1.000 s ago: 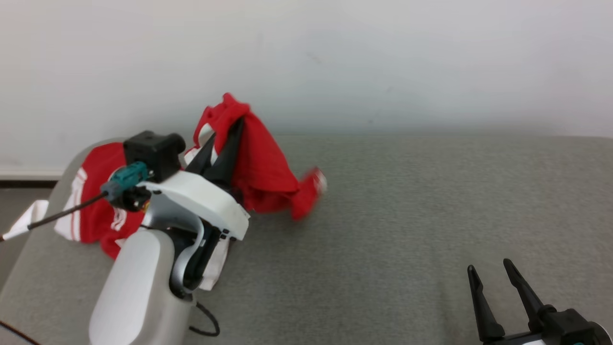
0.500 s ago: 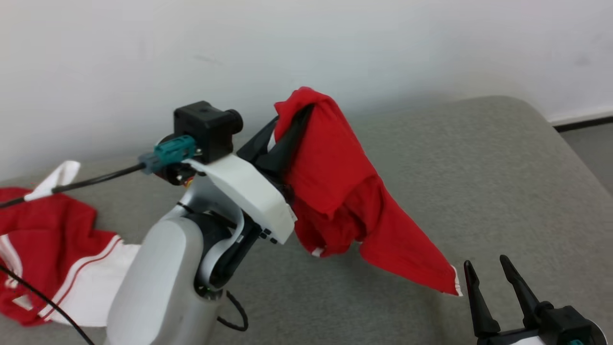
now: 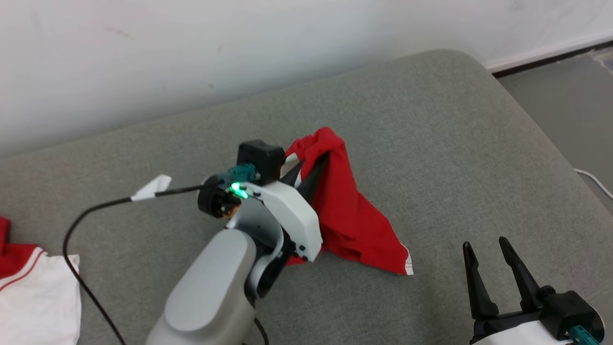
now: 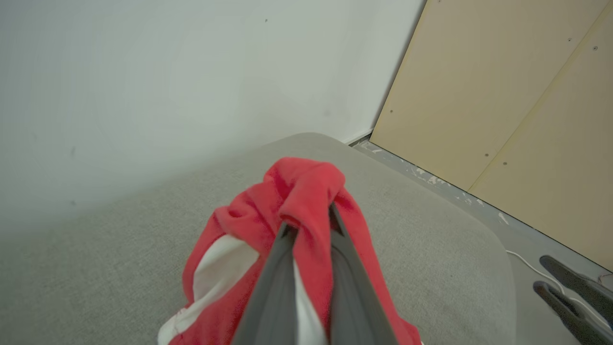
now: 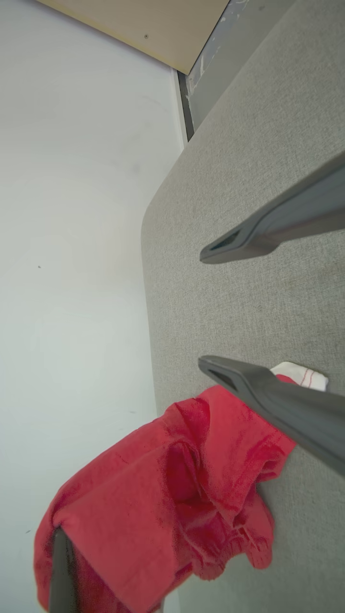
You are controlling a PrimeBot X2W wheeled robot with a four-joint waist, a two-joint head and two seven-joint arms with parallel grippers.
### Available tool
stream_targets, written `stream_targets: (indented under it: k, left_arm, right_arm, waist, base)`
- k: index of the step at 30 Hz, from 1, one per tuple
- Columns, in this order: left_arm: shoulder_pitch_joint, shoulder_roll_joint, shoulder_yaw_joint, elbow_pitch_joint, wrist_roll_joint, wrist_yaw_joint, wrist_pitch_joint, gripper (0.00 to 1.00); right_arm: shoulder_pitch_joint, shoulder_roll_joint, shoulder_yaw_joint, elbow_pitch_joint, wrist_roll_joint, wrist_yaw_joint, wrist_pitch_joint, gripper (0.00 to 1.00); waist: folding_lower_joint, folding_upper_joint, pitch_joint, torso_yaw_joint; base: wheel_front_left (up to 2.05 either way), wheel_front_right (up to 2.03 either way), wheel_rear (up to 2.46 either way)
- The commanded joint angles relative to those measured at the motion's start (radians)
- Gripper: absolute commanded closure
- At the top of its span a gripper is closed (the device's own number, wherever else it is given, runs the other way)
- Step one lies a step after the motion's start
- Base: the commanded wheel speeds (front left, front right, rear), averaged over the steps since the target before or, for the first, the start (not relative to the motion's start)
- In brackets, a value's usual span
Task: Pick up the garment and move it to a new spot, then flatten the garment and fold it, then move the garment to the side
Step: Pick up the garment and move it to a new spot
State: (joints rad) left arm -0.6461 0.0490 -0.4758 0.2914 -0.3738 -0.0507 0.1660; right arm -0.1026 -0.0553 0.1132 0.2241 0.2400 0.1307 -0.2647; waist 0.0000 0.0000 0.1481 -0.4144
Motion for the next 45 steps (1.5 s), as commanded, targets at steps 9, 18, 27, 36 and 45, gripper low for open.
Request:
stream_targets:
  k: [9,18,27,36,45]
  left_arm:
    - [-0.001,0.003,-0.227,0.238,-0.129,0.070,-0.262,0.00]
    - [-0.015,0.004,-0.378,0.253,-0.288,0.114,-0.364,0.00]
    - [0.099,0.021,-0.413,0.191,-0.314,0.166,-0.423,0.00]
    - [0.259,0.085,-0.238,0.018,-0.211,0.230,-0.430,0.00]
    - [0.451,0.072,-0.024,-0.103,-0.029,0.204,-0.430,0.00]
  right_arm:
    - [-0.034,0.004,0.011,0.004,0.014,0.000,0.000,0.00]
    - [-0.030,0.004,0.014,0.015,-0.011,0.000,0.000,0.00]
    - [0.012,-0.022,-0.018,-0.001,-0.024,0.000,0.000,0.00]
    - [0.048,-0.049,-0.069,-0.023,-0.039,0.000,0.000,0.00]
    - [0.070,-0.059,-0.055,-0.019,-0.045,0.000,0.000,0.00]
  waist:
    - [0.0000,0.0000,0.070,-0.011]
    - [0.0000,0.0000,0.033,0.034]
    - [0.0000,0.0000,-0.033,0.101]
    - [0.0000,0.0000,-0.057,0.210]
    - [0.0000,0.0000,-0.096,0.286]
  base:
    - [0.00,0.00,0.00]
    - [0.00,0.00,0.00]
    - [0.00,0.00,0.00]
    - [0.00,0.00,0.00]
    - [0.00,0.00,0.00]
